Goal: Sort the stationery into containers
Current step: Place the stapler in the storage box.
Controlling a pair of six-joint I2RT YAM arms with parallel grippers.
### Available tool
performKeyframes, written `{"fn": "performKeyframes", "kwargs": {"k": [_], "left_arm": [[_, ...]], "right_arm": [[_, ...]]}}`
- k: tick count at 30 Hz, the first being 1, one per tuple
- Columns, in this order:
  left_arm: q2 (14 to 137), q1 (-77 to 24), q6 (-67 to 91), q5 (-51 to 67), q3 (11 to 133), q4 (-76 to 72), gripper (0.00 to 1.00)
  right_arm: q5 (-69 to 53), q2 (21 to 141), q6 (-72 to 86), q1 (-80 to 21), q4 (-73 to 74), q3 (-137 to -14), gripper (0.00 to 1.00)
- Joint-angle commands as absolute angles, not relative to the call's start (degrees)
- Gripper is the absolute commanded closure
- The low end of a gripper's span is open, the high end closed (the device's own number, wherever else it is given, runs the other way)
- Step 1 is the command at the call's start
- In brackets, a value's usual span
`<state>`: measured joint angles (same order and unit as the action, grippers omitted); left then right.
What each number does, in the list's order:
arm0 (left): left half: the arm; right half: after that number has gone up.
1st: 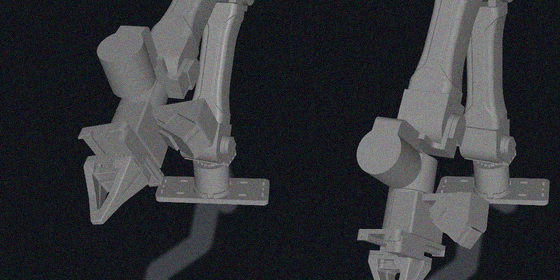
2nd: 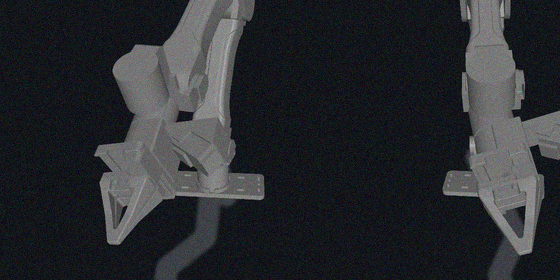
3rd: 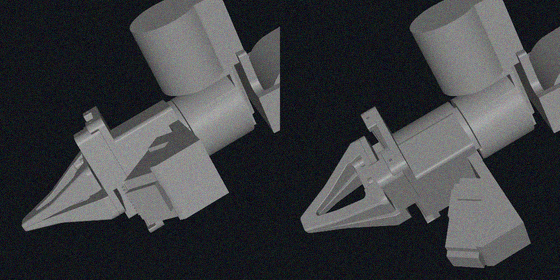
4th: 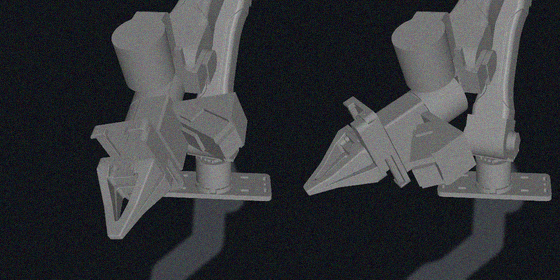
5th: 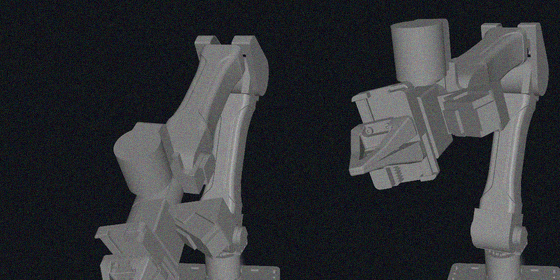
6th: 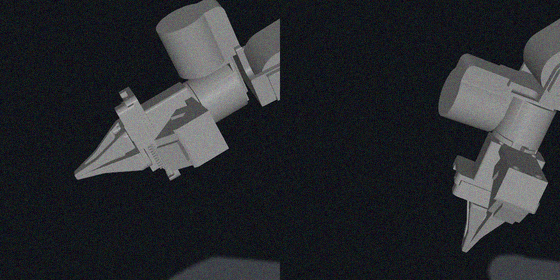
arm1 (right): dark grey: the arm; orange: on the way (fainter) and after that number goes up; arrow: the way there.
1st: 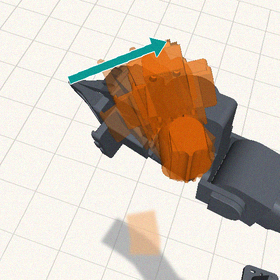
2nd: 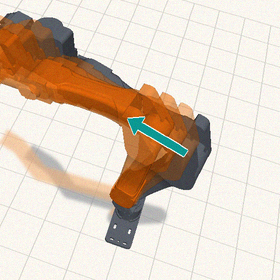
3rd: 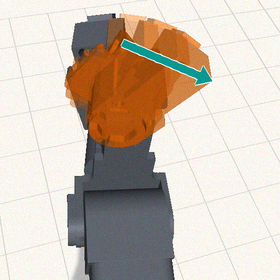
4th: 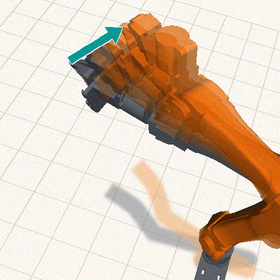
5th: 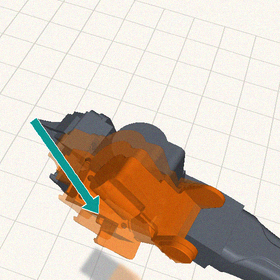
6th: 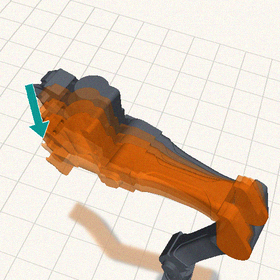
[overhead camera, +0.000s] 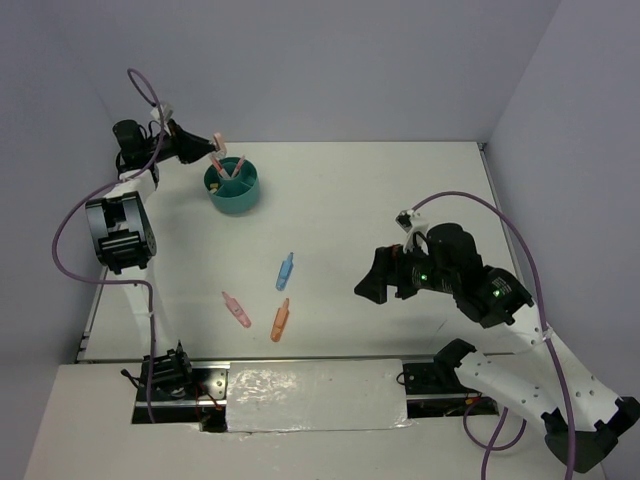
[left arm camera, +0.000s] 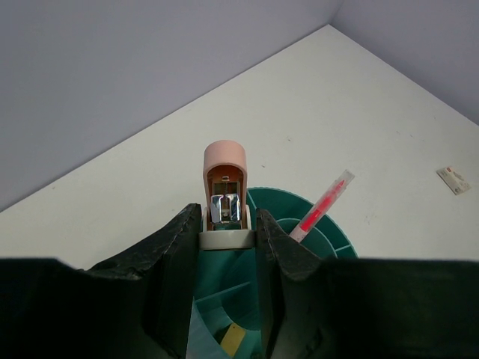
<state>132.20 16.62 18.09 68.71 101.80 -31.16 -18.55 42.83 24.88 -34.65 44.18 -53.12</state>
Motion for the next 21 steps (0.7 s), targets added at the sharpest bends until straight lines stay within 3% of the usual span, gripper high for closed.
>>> {"fn": "performKeyframes", "kwargs": {"k": [1,4,11,21], "left_arm": [[133.5,17.7,19.6,69.7,104.8,-35.7,0.83],[135.1,18.3,27.3,70.3,106.7,-43.6,0.82],[136.2,18.3,29.0,72.3,108.4,-44.1,0.83],[135.6,17.1,13.2,70.4,107.2,-27.4,0.82]], "right_arm": [[-17.9,41.6,26.3,-35.2,42.1,-51.9,0.0],[-18.5,41.3,27.5,-35.2,40.7,-50.5,0.0],[-17.3,40.8,29.4,-36.3,39.9,-50.4,0.0],[-16.9,40.2,32.3,-36.9,38.5,-49.7,0.0]]}}
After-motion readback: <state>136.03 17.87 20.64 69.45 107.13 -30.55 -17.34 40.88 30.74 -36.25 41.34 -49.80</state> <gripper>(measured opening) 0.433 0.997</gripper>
